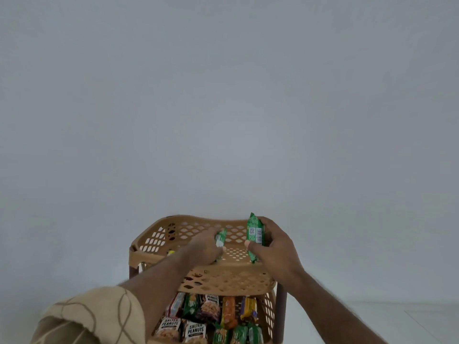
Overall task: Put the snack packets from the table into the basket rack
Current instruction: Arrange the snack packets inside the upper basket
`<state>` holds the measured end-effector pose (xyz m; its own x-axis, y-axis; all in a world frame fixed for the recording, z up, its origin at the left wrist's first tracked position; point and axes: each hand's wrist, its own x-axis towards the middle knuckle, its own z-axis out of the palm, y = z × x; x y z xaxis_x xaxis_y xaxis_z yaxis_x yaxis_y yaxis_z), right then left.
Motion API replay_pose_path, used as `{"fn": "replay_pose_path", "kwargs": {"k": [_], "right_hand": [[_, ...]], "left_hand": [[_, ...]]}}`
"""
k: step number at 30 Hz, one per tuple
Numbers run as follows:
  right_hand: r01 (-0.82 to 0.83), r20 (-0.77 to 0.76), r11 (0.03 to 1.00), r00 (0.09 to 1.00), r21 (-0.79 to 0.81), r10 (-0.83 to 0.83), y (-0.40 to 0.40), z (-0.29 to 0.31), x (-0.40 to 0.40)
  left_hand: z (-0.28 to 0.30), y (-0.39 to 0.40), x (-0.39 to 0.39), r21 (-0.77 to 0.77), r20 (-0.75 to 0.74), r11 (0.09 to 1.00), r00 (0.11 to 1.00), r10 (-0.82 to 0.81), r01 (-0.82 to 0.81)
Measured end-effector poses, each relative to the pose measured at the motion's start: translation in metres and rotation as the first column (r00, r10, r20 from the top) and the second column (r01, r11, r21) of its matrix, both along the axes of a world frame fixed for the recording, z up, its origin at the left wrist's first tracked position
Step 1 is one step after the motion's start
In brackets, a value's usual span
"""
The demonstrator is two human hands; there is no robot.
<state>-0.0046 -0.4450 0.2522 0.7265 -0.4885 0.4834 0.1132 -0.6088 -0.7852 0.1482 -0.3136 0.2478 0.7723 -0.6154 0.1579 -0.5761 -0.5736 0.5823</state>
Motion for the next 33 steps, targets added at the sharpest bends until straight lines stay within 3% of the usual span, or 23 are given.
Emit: {"fn": "replay_pose_path", "kwargs": {"k": [5,9,14,18,23,33], "right_hand": [[0.131,0.017,0.986,0.991,-0.106,-0.130,-0.004,0.001,0.038],[0.080,-0.200,0.985,0.974,-0.156,-0.110,-0.009,0.000,0.069],[0.034,-0.612,0.974,0.773,-0.224,-0.167,-0.013,-0.007,0.097],[-0.056,-0.758,0.972,0.637,-0.227,-0.141,-0.016,-0.012,0.110],[-0.091,-0.796,0.970,0.591,-0.225,-0.129,-0.017,-0.017,0.115],[-0.072,-0.741,0.984,0.667,-0.162,-0.073,-0.017,-0.017,0.111]], "left_hand": [[-0.009,-0.011,0.013,0.165,-0.035,0.983,0.996,0.084,-0.077],[-0.010,-0.019,0.023,0.294,-0.035,0.943,0.984,0.174,-0.156],[-0.022,-0.029,0.036,0.316,-0.031,0.925,0.972,0.234,-0.213],[-0.023,-0.033,0.039,0.394,-0.043,0.900,0.974,0.222,-0.188],[-0.020,-0.035,0.038,0.466,-0.054,0.867,0.972,0.229,-0.178],[-0.024,-0.036,0.039,0.432,-0.070,0.883,0.970,0.234,-0.182]]}}
